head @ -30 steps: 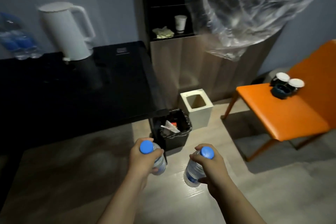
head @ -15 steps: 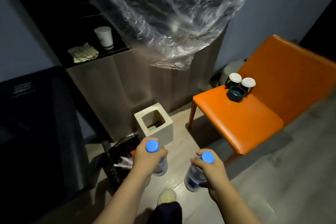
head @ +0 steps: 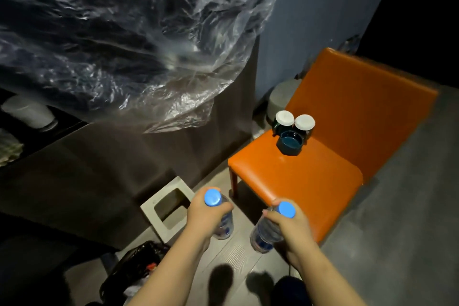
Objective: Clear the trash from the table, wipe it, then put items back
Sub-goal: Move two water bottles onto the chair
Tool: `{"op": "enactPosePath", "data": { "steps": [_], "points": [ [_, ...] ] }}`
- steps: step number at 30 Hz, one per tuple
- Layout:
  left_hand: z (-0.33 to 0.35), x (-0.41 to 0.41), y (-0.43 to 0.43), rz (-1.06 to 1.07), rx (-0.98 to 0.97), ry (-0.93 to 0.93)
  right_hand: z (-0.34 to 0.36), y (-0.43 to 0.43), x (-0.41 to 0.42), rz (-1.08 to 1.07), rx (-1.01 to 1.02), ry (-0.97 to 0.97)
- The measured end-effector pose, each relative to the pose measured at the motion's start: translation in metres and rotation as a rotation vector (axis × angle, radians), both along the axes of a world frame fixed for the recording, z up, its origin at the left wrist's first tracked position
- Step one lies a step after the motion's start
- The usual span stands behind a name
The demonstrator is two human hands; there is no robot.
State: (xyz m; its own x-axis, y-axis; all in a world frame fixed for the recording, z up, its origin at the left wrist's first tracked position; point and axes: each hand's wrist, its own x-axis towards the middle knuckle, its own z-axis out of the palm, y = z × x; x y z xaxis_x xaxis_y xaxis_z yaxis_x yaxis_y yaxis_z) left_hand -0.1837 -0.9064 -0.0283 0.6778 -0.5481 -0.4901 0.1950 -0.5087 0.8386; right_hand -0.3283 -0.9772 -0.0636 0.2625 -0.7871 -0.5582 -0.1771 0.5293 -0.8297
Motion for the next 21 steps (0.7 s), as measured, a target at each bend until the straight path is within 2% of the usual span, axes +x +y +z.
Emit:
{"op": "enactPosePath", "data": {
  "steps": [6,13,21],
  "points": [
    [-0.015,-0.018,-0.097,0.063,0.014,-0.015,-0.013,-0.104,-0.024,0.049,0.053,0.001],
    [-0.028,-0.047,-0.186,0.207,0.051,0.069,-0.004,-0.210,-0.051,0.136,0.086,0.004],
    [-0.042,-0.050,-0.241,0.226,0.073,0.165,-0.008,-0.270,-0.046,0.053,0.131,-0.009]
  ]
}}
